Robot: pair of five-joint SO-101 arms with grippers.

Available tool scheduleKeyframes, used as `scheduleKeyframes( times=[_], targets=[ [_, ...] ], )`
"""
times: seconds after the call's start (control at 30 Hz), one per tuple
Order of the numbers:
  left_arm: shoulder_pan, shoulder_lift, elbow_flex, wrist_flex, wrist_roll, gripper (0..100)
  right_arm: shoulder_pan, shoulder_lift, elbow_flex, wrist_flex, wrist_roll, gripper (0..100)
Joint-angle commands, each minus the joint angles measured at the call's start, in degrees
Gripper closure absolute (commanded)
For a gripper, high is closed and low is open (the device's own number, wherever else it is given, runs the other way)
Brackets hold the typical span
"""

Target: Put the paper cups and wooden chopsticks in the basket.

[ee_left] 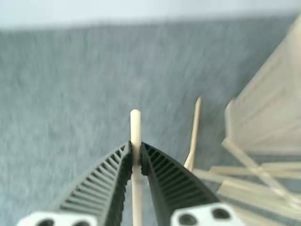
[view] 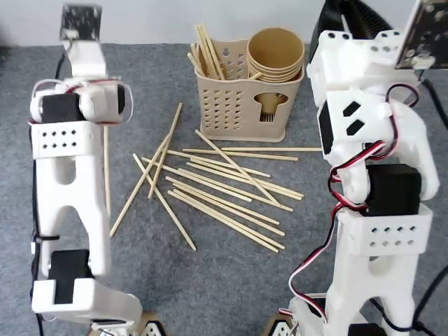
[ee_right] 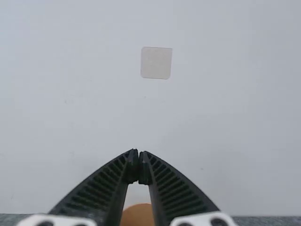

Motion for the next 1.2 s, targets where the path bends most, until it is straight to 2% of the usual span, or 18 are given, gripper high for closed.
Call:
scheduleKeyframes(
  times=[0.0, 0.1, 0.23, 0.53, 0.73, 0.87, 0.97, 1.07, 1.17],
  targets=[
    [3.08, -3.96, -9.27, 0.00, 3.60, 99, 0.31, -1.98, -3.34, -0.75, 0.70, 98.1],
    [5.36, -3.87, -15.08, -0.35, 7.30, 99, 0.48, -1.98, -3.43, -0.75, 0.70, 98.1],
    [7.56, -3.87, -19.21, -6.95, 13.27, 99, 0.57, -1.98, -3.43, -0.75, 0.70, 98.1],
    [10.99, -3.78, -17.89, -29.01, 25.58, 99, 0.57, -1.98, -3.43, -0.75, 0.70, 98.1],
    [11.08, -3.78, -8.22, -48.09, 32.53, 99, 0.57, -1.98, -3.43, -0.75, 0.70, 98.1],
    [12.13, -3.69, 1.36, -59.25, 32.97, 99, 0.57, -1.98, -3.43, -0.75, 0.70, 98.1],
    [12.92, -2.29, 6.46, -64.09, 31.30, 99, 0.57, -1.98, -3.43, -0.75, 0.70, 98.1],
    [13.71, 1.32, 7.16, -64.35, 27.60, 99, 0.57, -1.98, -3.43, -0.75, 0.70, 98.1],
    [14.24, 4.04, 6.64, -60.92, 24.09, 98, 0.57, -1.98, -3.43, -0.75, 0.70, 98.1]
  ],
)
